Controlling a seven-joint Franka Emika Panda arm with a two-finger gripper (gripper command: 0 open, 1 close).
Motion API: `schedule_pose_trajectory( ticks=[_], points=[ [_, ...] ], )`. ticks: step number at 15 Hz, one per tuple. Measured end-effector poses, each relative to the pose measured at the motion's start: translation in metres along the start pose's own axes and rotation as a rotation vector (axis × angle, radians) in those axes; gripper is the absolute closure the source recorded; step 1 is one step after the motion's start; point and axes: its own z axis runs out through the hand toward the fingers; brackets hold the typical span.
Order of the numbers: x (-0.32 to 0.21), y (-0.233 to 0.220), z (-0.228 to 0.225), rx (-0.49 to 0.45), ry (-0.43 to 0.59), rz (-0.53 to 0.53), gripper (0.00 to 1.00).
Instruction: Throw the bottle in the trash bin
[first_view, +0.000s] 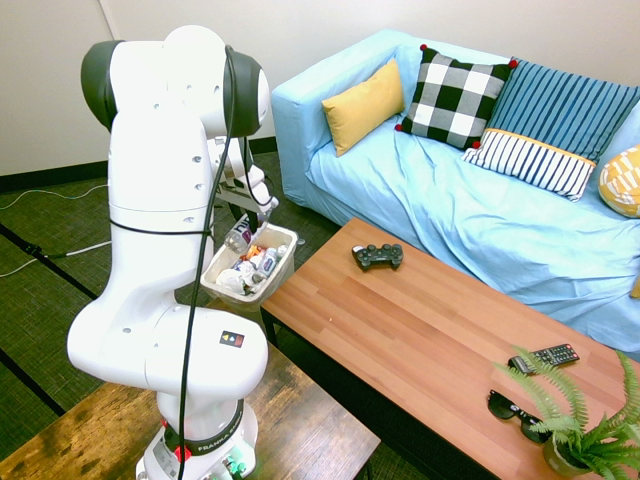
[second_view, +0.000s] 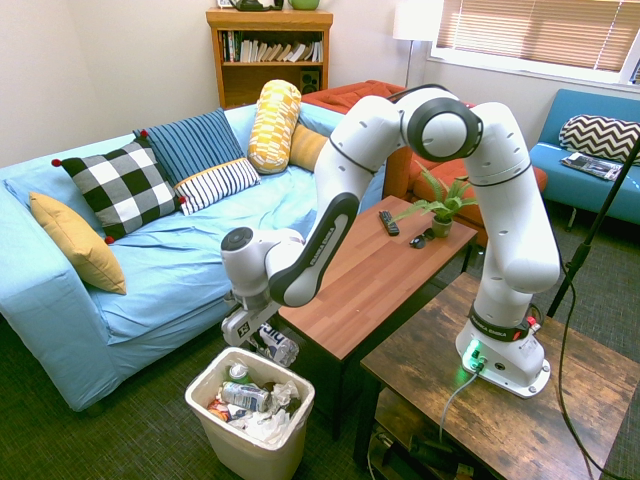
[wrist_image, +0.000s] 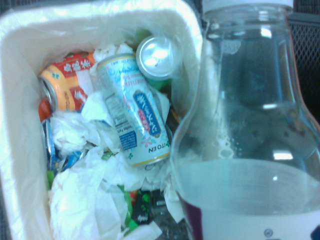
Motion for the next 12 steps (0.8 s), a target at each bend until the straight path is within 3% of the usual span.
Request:
schedule_pose_trajectory(
  ticks=[12],
  points=[
    [0.003,-0.009,0.027,-0.042,0.015,0.024,0.00]
  ],
)
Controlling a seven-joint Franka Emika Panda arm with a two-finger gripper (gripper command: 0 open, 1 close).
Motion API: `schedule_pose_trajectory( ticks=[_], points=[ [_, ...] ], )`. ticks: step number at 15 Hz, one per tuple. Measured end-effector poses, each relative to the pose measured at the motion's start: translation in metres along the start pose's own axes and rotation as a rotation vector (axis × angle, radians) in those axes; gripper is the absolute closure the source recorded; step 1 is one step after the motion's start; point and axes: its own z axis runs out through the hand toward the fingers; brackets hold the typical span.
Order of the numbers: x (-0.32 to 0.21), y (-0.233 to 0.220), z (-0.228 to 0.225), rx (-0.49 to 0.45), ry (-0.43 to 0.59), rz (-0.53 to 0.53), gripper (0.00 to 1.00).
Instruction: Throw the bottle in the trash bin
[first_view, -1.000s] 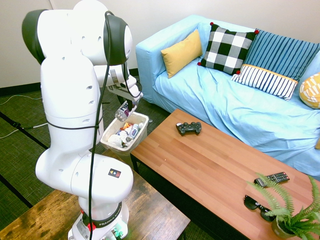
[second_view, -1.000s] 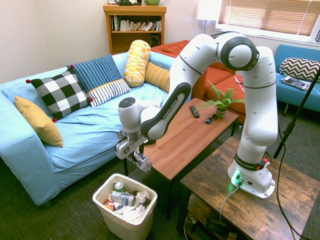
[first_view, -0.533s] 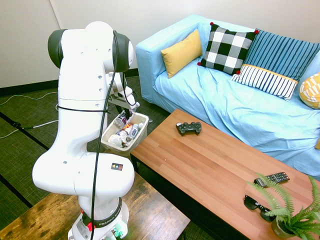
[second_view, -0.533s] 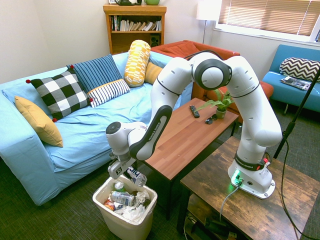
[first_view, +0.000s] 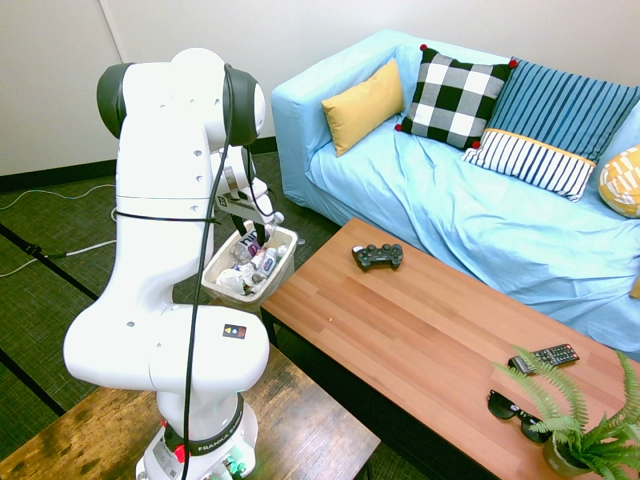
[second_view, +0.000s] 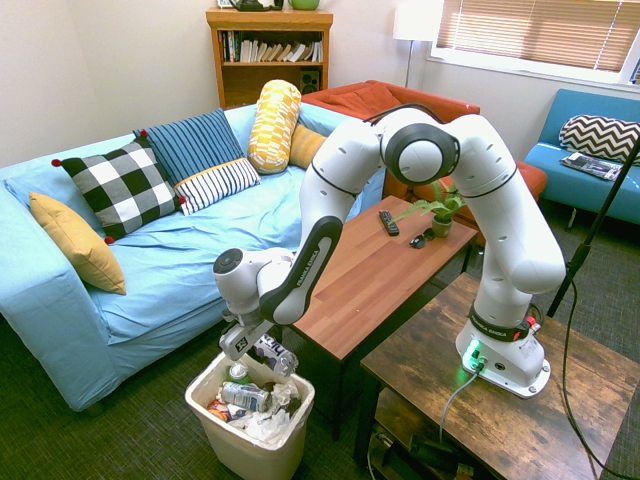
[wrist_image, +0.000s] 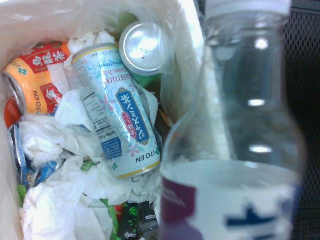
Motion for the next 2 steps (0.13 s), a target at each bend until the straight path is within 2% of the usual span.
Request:
schedule_pose_trajectory(
  ticks=[2],
  points=[
    [-0.0004,-0.0003,-0.0012,0.002,-0.001,0.001,0.00]
  ],
)
